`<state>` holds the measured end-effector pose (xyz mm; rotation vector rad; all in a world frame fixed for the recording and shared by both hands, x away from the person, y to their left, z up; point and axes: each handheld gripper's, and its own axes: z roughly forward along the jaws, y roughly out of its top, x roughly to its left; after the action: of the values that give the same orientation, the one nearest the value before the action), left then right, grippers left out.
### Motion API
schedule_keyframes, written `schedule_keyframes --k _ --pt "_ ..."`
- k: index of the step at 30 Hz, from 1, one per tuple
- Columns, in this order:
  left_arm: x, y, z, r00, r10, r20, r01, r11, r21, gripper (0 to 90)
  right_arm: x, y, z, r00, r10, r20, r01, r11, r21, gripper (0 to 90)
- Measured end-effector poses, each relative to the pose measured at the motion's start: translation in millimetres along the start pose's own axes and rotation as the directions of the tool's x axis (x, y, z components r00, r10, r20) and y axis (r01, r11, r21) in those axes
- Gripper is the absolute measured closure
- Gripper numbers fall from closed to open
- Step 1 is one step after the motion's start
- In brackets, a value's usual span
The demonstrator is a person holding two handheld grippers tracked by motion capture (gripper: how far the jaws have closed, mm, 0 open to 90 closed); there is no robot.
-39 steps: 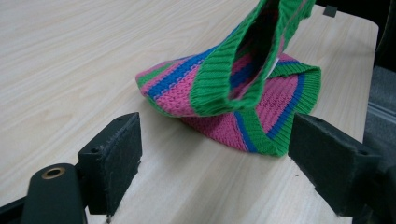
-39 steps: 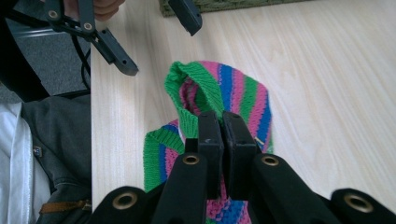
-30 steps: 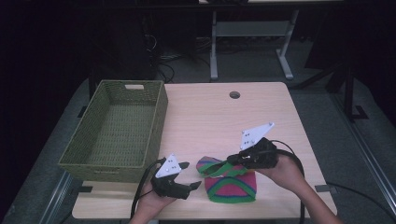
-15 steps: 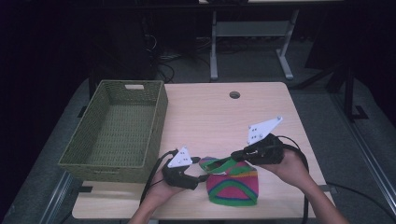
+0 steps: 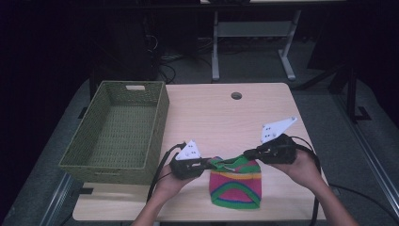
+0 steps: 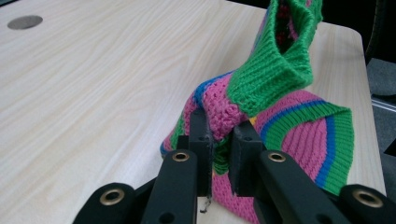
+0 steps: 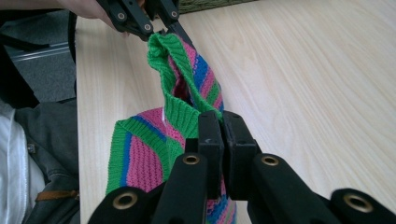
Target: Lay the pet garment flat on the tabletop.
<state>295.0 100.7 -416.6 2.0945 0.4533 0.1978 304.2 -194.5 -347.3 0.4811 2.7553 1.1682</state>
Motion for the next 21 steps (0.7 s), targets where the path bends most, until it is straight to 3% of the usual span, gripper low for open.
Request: schedule_keyframes --k 7,9,21 --pt "1.9 16.2 1.4 0.9999 0.013 -0.007 -0.013 0.9999 0.001 82.9 -6.6 -6.5 -7.7 0.9991 0.032 0.027 -0.032 0.999 -0.019 86.7" --pt "2.9 20.0 0.5 0.9998 0.012 -0.013 -0.012 0.9997 0.021 83.1 -8.4 -7.9 -6.8 0.998 0.029 0.056 -0.029 0.999 -0.014 86.7" --pt "12.6 18.9 -1.3 0.9992 -0.022 -0.034 0.024 0.9992 0.033 83.0 -26.4 -2.8 3.4 0.9953 0.069 0.068 -0.068 0.998 -0.01 86.7"
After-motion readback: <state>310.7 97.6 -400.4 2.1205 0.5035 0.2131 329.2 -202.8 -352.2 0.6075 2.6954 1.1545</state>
